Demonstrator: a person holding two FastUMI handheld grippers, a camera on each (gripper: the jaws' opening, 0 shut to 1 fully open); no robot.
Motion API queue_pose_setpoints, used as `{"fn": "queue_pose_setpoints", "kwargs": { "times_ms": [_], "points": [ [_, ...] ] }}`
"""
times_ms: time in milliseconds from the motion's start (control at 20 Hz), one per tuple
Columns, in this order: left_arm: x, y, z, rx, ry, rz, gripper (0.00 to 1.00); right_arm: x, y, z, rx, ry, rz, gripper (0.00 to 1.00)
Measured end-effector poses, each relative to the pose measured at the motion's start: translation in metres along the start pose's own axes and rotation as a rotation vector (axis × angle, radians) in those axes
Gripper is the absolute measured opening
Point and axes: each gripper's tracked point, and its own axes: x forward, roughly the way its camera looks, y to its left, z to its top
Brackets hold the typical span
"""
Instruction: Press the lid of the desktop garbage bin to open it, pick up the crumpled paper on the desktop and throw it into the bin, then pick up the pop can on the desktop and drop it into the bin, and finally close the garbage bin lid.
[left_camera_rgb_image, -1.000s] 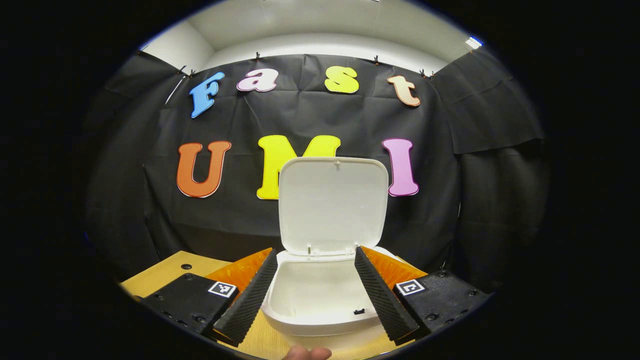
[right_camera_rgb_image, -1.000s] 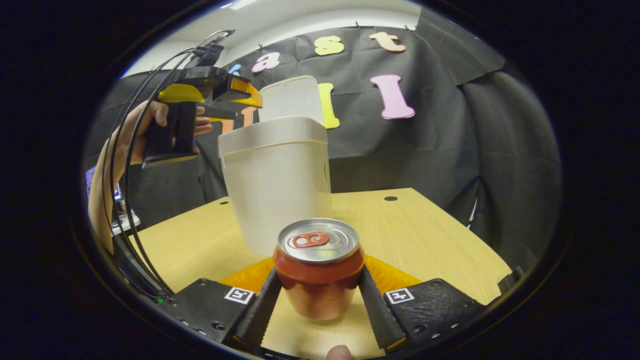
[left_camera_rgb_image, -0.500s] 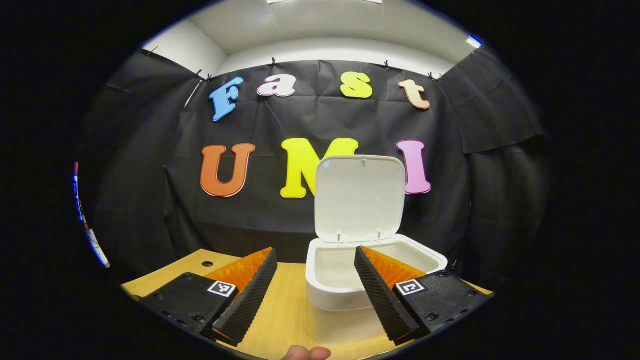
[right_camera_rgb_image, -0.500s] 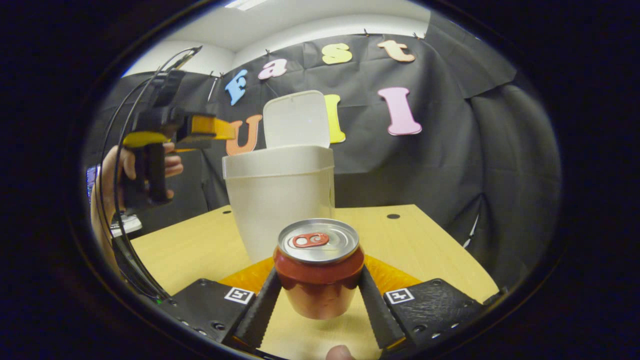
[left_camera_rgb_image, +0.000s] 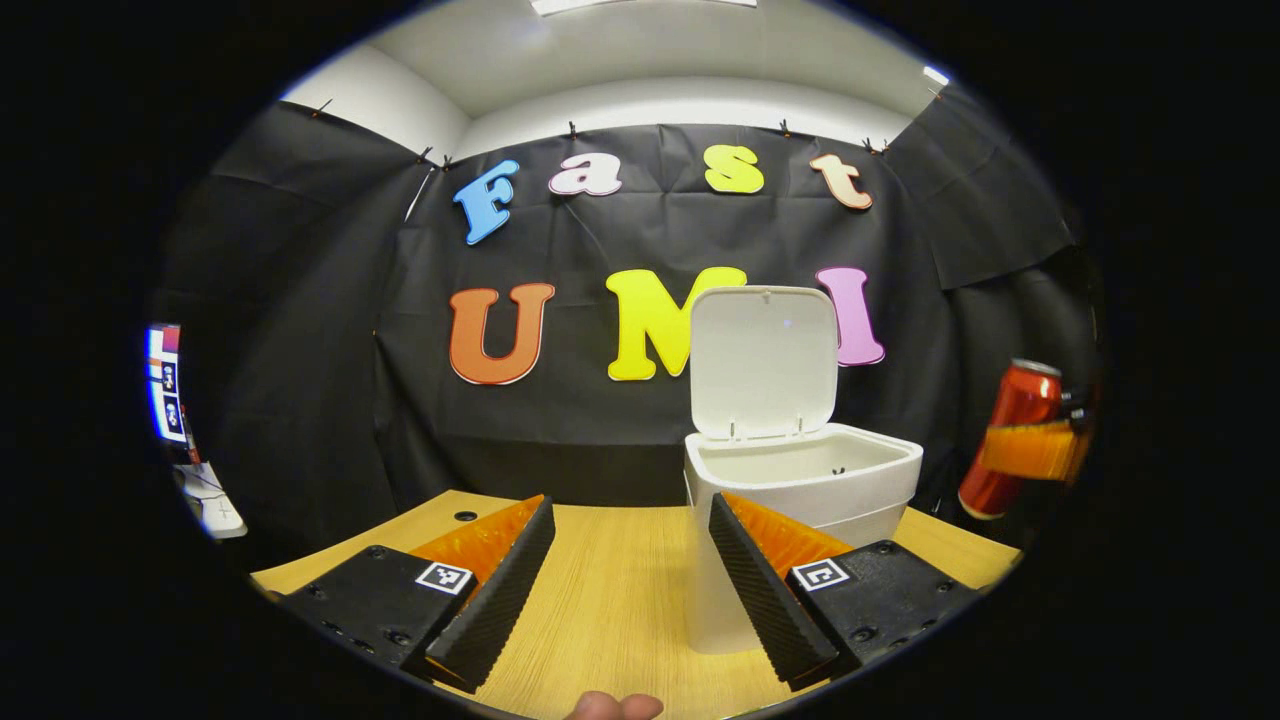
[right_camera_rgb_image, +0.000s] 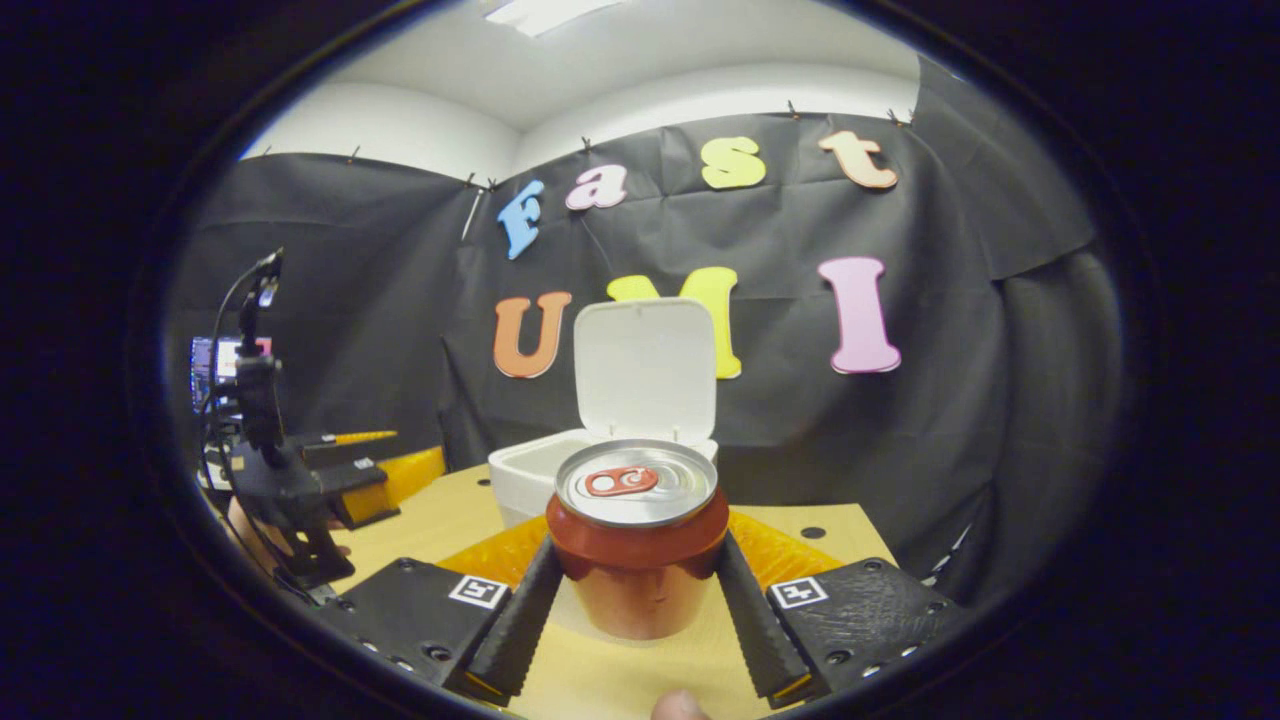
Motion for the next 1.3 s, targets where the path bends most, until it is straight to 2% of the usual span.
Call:
{"fn": "queue_pose_setpoints", "kwargs": {
  "times_ms": [350,500,750,1050,1300],
  "points": [
    [-0.026,0.025,-0.028,0.003,0.047,0.048,1.0,0.079,0.016,0.066,-0.012,-0.035,0.051,0.8],
    [-0.03,0.036,-0.027,-0.006,0.048,0.057,1.0,0.119,0.017,0.067,0.022,-0.003,0.043,0.8],
    [-0.033,0.044,-0.023,0.008,0.044,0.058,1.0,0.169,0.008,0.046,0.015,0.07,-0.02,0.8],
    [-0.029,0.04,-0.027,0.011,0.055,0.036,1.0,0.185,0.003,0.036,0.022,0.101,-0.05,0.8],
    [-0.026,0.041,-0.029,0.004,0.055,0.032,1.0,0.188,0.008,0.03,0.01,0.125,-0.042,0.8]
  ]
}}
